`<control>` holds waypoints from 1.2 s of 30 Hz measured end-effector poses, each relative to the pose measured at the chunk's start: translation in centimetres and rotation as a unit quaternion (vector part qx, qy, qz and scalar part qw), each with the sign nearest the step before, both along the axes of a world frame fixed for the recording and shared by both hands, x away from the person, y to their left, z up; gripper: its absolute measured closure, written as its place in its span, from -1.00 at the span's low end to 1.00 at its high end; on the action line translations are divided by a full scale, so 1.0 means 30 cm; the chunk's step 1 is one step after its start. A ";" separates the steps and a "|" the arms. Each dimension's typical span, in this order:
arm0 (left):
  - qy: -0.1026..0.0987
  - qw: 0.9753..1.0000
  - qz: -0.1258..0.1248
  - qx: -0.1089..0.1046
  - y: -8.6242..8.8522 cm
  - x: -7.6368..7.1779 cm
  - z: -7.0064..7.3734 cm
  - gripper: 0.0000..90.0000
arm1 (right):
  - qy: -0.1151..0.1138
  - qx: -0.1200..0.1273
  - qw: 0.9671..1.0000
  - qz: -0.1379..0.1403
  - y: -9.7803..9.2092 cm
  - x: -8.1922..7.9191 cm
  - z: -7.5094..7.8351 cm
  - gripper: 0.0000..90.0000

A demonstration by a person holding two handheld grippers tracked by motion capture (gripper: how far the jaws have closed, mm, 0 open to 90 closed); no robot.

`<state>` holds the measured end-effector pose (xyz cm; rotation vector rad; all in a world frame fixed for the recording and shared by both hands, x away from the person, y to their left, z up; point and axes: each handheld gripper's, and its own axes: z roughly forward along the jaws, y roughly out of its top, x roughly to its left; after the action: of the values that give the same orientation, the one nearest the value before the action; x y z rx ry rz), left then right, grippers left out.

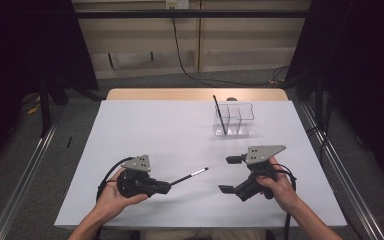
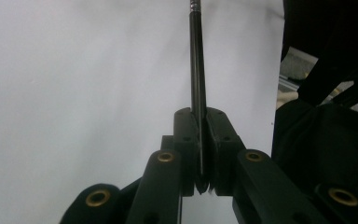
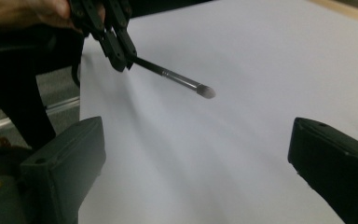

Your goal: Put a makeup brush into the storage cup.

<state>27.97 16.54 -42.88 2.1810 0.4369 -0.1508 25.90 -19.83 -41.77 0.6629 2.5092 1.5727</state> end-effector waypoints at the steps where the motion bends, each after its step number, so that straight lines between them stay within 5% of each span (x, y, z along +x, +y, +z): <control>1: -0.001 1.000 0.002 -0.006 0.002 0.000 0.000 0.87 | -0.001 0.008 1.000 -0.003 -0.001 -0.001 0.002 -0.92; 16: -0.014 0.998 0.000 -0.055 -0.008 -0.013 -0.004 0.87 | -0.012 0.076 0.996 -0.036 0.008 -0.007 -0.017 -0.90; 27: -0.035 0.994 0.014 -0.100 -0.016 -0.022 -0.005 0.86 | -0.021 0.078 0.996 -0.025 0.025 -0.017 -0.009 -0.87; 36: -0.048 0.988 0.032 -0.142 -0.018 -0.020 -0.007 0.86 | -0.009 0.083 0.996 -0.029 0.048 -0.022 -0.003 -0.84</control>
<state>27.35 15.99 -43.10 1.8849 0.4033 -0.0669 25.23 -18.39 -41.87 0.7311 2.3415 1.7717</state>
